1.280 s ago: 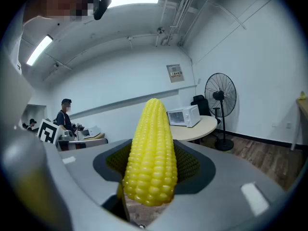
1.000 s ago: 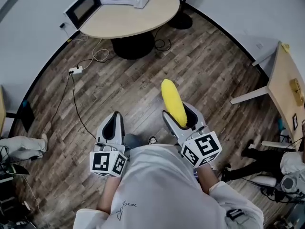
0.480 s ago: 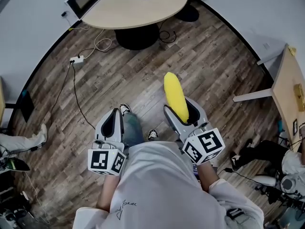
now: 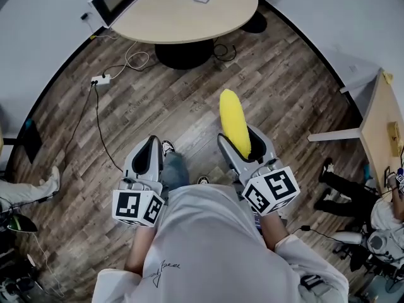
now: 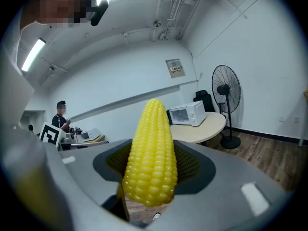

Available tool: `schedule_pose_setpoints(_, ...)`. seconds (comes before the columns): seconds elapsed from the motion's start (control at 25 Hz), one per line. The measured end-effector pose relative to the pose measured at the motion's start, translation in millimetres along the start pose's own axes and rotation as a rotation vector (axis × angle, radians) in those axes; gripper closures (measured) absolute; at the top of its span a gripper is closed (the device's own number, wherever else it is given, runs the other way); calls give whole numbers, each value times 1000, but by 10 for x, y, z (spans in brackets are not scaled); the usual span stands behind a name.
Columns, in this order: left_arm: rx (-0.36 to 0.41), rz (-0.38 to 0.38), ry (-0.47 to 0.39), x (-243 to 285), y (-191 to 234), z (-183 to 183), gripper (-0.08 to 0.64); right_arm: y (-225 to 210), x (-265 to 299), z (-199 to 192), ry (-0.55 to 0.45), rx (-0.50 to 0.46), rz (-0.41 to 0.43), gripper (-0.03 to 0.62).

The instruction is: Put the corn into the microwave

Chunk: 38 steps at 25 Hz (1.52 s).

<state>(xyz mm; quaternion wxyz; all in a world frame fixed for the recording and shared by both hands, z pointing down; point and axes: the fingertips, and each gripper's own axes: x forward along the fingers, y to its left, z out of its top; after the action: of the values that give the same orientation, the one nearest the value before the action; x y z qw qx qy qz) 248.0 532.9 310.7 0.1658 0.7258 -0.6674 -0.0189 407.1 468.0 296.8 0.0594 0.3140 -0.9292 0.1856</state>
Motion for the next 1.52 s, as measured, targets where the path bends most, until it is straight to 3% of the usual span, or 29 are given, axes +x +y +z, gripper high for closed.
schedule_pose_setpoints(0.72,34,-76,7,690,1292,744,568,295,1558,507,-27,8,-17,328)
schedule_pose_setpoints(1.12,27,-107,-19,927,2020,999,568,549,2391,633,-24,-18,-11,328)
schedule_pose_setpoints(1.52,-3,-124,-8,1145,2490,1108,568,612,2941,682,6,-11,-26,330)
